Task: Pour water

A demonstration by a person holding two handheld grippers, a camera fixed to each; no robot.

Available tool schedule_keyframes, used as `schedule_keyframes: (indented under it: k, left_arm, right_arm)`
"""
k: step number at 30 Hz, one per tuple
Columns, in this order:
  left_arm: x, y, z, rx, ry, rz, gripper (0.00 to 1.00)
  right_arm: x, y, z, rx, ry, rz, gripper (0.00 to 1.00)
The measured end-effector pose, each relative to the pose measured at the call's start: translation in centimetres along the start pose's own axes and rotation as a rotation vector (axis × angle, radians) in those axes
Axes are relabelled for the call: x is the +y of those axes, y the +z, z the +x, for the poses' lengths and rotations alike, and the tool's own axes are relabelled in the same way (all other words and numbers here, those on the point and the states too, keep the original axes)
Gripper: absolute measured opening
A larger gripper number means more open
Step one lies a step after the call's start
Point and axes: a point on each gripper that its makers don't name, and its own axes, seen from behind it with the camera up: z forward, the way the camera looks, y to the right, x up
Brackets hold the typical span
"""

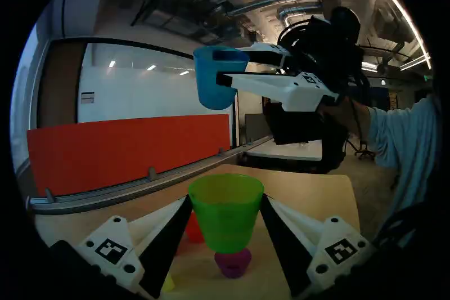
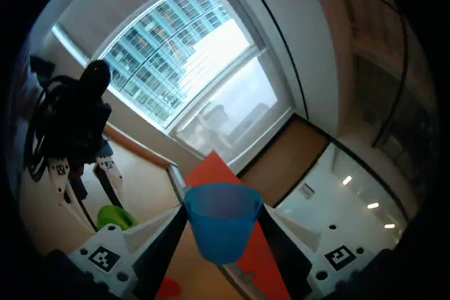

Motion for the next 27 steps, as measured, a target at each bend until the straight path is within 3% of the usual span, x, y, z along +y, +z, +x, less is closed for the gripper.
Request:
schedule_keyframes:
  k: [6, 17, 20, 27]
  left_arm:
    - [-0.1, -0.1, 0.2, 0.0, 0.005, 0.005, 0.86]
    - [-0.5, -0.2, 0.4, 0.001, 0.011, 0.018, 0.86]
    - [-0.5, -0.2, 0.4, 0.0, 0.013, 0.021, 0.86]
    - [-0.7, -0.3, 0.5, -0.003, 0.016, 0.032, 0.86]
  right_arm:
    - [-0.1, -0.7, -0.2, 0.004, 0.25, 0.009, 0.9]
    - [0.0, -2.0, -0.3, 0.007, 0.544, 0.019, 0.9]
    - [0.1, -2.4, -0.3, 0.015, 0.591, 0.022, 0.9]
    - [0.2, -2.9, -1.7, -0.002, 0.621, 0.013, 0.9]
